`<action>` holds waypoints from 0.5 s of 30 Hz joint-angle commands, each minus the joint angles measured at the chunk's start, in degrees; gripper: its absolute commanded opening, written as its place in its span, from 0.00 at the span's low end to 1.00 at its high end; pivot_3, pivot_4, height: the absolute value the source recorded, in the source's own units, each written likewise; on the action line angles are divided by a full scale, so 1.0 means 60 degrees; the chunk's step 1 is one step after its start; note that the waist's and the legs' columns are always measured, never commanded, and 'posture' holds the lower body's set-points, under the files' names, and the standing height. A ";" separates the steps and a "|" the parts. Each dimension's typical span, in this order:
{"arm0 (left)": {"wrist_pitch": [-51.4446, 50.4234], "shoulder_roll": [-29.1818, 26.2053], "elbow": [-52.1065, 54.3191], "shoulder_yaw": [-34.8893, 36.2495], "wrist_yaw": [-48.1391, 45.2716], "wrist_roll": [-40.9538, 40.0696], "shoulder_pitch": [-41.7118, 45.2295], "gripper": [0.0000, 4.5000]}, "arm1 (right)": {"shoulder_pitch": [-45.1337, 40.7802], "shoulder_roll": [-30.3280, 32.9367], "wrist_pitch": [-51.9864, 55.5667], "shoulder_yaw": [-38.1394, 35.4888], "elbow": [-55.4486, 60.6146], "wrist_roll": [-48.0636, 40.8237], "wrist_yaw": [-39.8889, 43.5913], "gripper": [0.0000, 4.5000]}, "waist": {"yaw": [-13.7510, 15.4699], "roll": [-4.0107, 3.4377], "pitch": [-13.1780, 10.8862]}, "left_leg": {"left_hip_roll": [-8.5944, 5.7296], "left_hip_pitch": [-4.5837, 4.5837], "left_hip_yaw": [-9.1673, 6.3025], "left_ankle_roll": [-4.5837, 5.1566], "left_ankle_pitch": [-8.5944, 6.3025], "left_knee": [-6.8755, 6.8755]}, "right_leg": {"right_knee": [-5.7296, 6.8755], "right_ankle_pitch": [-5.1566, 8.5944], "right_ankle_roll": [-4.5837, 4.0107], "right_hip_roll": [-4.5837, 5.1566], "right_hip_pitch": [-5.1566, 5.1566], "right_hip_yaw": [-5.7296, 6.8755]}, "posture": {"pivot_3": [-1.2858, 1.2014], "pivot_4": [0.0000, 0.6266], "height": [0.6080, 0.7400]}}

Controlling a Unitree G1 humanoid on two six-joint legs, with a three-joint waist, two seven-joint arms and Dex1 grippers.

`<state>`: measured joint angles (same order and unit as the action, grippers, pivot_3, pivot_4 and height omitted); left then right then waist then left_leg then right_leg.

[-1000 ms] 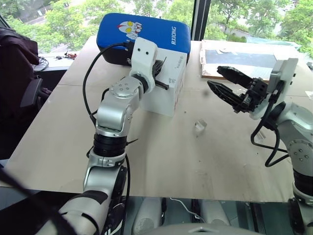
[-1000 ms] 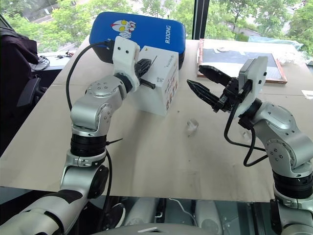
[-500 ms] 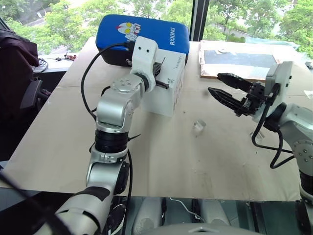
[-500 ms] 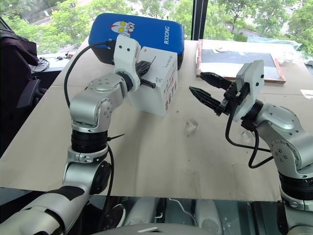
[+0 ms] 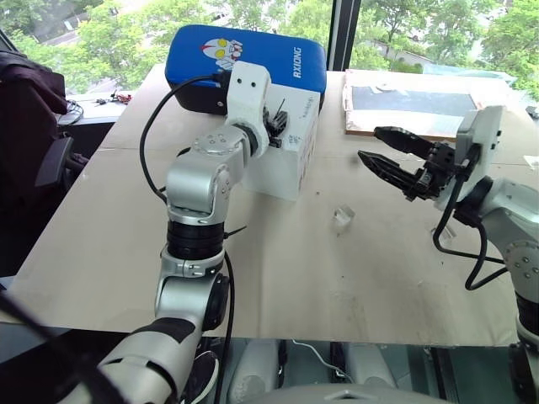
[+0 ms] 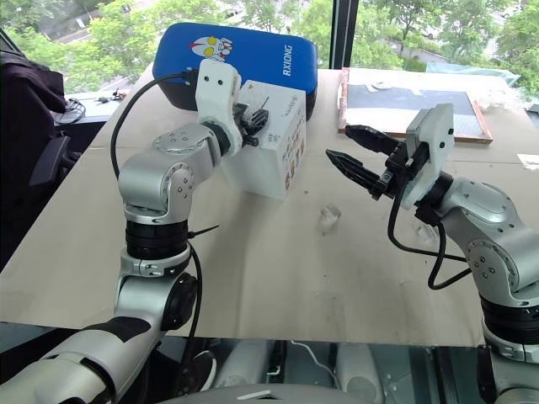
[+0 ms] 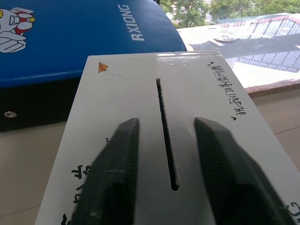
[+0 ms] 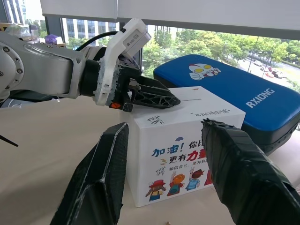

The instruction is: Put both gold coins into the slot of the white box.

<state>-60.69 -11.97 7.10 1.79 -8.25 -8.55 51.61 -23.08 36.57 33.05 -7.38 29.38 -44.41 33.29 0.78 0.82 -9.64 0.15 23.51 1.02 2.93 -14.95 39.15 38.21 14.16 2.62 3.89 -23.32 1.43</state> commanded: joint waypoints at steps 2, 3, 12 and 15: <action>0.0201 0.0065 -0.0483 0.0074 0.0164 0.0103 -0.0131 0.78 | -0.0088 -0.0017 -0.0081 -0.0277 0.0364 -0.0094 -0.0005 0.60 | 0.0002 0.0000 0.0000 | 0.0000 0.0000 -0.0001 0.0000 0.0000 0.0000 | 0.0000 0.0000 0.0000 0.0001 0.0000 0.0001 | 0.52 0.24 1.00; 0.0450 0.0111 -0.0490 0.0140 0.0171 0.0073 -0.0111 0.78 | -0.0092 -0.0026 -0.0078 -0.0283 0.0362 -0.0099 -0.0007 0.60 | 0.0004 0.0000 0.0000 | 0.0000 0.0000 -0.0001 0.0000 0.0000 0.0000 | 0.0000 0.0000 0.0000 0.0001 0.0000 0.0002 | 0.52 0.24 1.00; 0.2017 0.0225 0.1861 0.1031 -0.2951 -0.3248 -0.0633 0.78 | 0.0321 0.0035 -0.0073 -0.0656 0.0310 -0.0249 0.0070 0.60 | -0.0004 0.0021 -0.0016 | 0.0001 0.0064 -0.0003 -0.0039 0.0023 0.0003 | -0.0021 -0.0002 -0.0002 0.0014 -0.0041 0.0008 | 0.52 0.24 1.00; 0.1063 -0.0662 0.3302 0.1410 -0.4352 -0.5312 -0.1527 0.78 | 0.0908 0.0194 -0.0147 -0.0974 0.0273 -0.0309 0.0379 0.60 | -0.0025 0.0019 -0.0016 | 0.0008 0.0066 0.0014 -0.0045 0.0025 -0.0011 | -0.0056 0.0005 0.0005 0.0029 -0.0041 -0.0006 | 0.52 0.24 1.00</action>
<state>-51.16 -14.12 21.51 8.34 -30.22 -33.34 43.51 -18.33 37.10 33.23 -10.39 29.63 -45.19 34.29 0.64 0.93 -9.73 0.22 23.90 1.12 2.66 -14.81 39.06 37.83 14.21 2.68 4.08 -23.57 1.33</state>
